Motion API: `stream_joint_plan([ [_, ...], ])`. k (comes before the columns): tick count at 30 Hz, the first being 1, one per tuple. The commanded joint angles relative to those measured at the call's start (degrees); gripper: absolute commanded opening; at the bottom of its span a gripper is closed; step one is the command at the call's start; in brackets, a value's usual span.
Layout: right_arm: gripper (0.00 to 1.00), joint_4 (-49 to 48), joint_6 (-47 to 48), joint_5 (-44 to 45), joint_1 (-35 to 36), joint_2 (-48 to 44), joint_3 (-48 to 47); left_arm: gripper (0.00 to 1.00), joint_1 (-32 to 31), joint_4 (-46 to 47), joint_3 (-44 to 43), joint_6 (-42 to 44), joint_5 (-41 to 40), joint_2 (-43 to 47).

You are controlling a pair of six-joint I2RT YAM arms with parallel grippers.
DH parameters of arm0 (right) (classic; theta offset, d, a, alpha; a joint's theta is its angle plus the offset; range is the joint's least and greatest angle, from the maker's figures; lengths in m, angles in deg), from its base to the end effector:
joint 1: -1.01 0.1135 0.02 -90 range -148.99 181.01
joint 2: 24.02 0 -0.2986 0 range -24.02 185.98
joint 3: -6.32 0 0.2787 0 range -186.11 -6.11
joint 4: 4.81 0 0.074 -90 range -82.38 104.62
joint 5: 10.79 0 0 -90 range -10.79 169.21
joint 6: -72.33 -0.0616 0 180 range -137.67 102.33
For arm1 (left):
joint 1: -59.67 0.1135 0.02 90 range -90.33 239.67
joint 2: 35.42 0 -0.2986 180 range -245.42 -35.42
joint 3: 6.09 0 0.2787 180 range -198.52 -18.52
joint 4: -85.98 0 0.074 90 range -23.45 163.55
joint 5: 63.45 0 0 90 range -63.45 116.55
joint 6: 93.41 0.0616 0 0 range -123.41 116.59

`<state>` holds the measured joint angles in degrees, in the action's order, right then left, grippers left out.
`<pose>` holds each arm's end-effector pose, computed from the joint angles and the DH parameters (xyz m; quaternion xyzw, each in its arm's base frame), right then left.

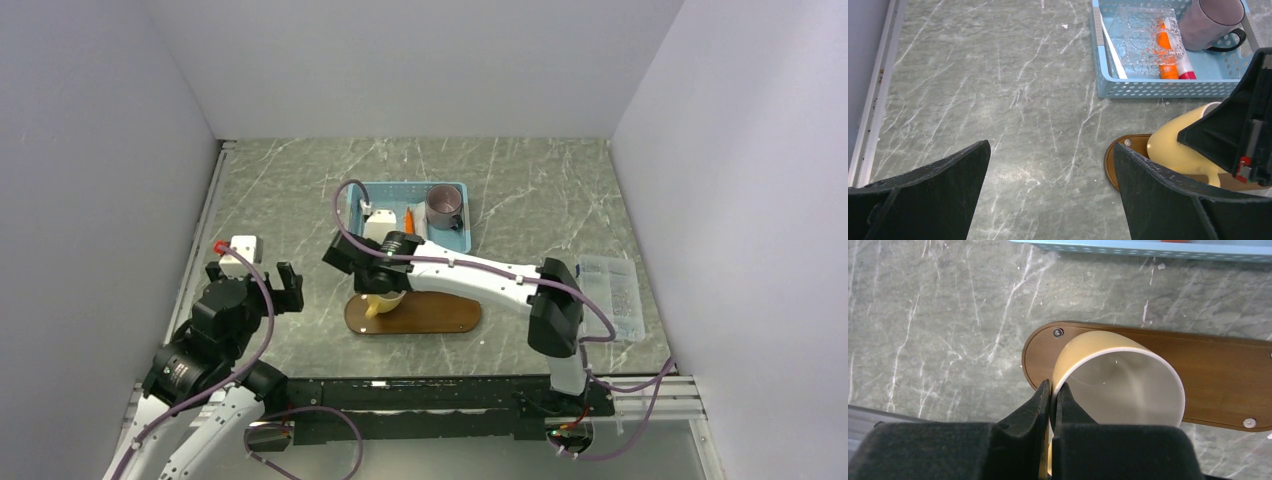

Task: Prepare toiletry sets of a toothbrush and toothpaste on the tray

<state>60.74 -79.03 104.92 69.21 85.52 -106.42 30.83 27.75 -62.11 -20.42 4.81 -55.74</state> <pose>0.1950 0.4155 0.2957 -0.0034 0.9482 0.1187 0.2947 0.0877 -0.0222 0.3295 -0.0200 0.8231 -0.0680 0.5634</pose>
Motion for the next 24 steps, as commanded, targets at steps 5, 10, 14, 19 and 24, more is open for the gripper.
stream_joint_plan([
  [5,0.00,5.28,-6.37,4.24,1.51,4.58,-9.62,0.99,0.19,-1.22,-1.54,-2.03,-4.66,2.71],
  [10,0.00,6.28,-7.59,3.59,1.64,6.62,-11.92,0.99,0.21,-2.02,-1.75,-3.03,-7.54,4.78],
  [14,0.00,6.59,-7.97,3.07,2.18,7.59,-12.74,0.99,0.22,-2.19,-1.76,-3.46,-8.63,6.78],
  [19,0.00,7.06,-8.07,2.72,2.61,8.97,-14.13,0.99,0.20,-2.06,-1.66,-3.46,-8.85,7.99],
  [24,0.00,8.06,-8.04,2.32,3.03,10.59,-16.35,0.99,0.20,-2.10,-1.67,-3.46,-8.63,7.92],
])
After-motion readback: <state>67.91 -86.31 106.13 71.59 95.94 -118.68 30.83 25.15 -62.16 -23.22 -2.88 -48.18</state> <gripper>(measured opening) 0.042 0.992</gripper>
